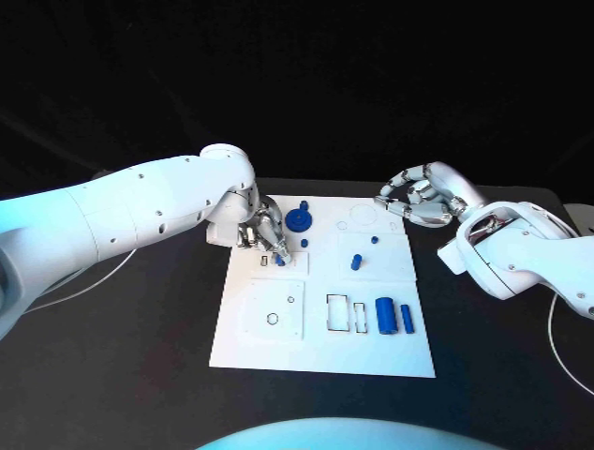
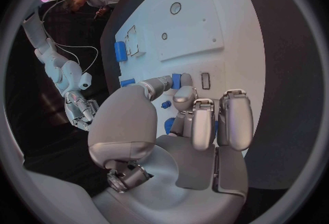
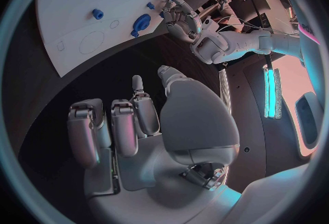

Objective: Assemble the parts on the task board

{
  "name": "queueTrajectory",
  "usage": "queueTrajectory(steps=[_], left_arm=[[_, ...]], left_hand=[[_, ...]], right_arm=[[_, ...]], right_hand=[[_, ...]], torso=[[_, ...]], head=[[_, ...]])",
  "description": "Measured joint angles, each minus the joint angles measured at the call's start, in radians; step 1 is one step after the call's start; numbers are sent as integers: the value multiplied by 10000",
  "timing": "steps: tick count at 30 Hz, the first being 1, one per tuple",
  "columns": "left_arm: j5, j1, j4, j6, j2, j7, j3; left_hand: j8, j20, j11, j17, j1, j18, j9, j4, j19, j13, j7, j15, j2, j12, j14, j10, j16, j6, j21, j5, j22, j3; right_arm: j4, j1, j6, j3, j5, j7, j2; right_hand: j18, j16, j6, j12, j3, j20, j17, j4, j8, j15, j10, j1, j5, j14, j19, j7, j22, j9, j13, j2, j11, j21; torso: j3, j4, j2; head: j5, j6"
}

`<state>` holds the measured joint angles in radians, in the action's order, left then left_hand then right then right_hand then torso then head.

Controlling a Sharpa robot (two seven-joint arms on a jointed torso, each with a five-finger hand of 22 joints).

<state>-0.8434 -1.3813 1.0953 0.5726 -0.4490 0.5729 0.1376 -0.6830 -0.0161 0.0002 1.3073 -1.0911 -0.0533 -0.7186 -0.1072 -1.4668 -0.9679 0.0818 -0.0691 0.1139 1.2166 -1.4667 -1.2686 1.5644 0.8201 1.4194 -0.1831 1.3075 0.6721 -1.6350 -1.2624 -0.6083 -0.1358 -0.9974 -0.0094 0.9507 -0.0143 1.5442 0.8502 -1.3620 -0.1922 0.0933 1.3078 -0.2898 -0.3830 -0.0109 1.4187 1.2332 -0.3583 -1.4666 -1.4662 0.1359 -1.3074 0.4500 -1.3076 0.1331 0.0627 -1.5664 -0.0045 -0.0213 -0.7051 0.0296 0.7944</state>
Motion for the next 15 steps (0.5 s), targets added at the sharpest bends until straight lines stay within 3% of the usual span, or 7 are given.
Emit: queueTrajectory(steps=[9, 13, 15], left_arm=[[-84, 3, 15, -4, -1, -19, -4], [-119, 4, 19, -5, 1, -29, -4], [-126, 5, 20, -4, 2, -35, -5]], left_hand=[[43, 0, 37, 0, 14, 1, 5, 0, 0, 17, 37, 0, -14, 0, 0, 36, 0, -32, 0, 57, 0, 0], [110, -35, 39, 0, 123, 1, 5, -17, 35, -32, 43, 0, -123, 0, 0, 38, 0, -36, 0, 58, 0, 18], [155, -36, 73, 0, 175, 0, 40, 149, 35, -46, 74, 0, -175, 0, 0, 73, 0, -65, 0, 93, 0, 268]], right_arm=[[-14, 0, 0, 0, -5, 0, 9], [-18, 0, 0, 0, -7, 0, 10], [-18, 0, 0, 0, -9, 0, 11]], right_hand=[[1, 0, 0, 0, 0, 0, -1, 0, 0, 0, 0, 0, 0, 0, 0, 0, 1, -1, 1, 0, 0, 0], [0, 0, 0, 0, -28, 0, -2, 29, 0, 0, 0, 0, 0, 0, 0, 0, 1, -2, 1, 0, 0, 0], [0, 0, 0, 0, -28, 0, -2, 29, 0, 0, 0, 0, 0, 0, 0, 0, 1, -2, 1, 0, 0, 0]], torso=[[6, 0, 0], [6, 0, 1], [6, 0, 1]], head=[[0, -5], [0, -3], [0, -3]])
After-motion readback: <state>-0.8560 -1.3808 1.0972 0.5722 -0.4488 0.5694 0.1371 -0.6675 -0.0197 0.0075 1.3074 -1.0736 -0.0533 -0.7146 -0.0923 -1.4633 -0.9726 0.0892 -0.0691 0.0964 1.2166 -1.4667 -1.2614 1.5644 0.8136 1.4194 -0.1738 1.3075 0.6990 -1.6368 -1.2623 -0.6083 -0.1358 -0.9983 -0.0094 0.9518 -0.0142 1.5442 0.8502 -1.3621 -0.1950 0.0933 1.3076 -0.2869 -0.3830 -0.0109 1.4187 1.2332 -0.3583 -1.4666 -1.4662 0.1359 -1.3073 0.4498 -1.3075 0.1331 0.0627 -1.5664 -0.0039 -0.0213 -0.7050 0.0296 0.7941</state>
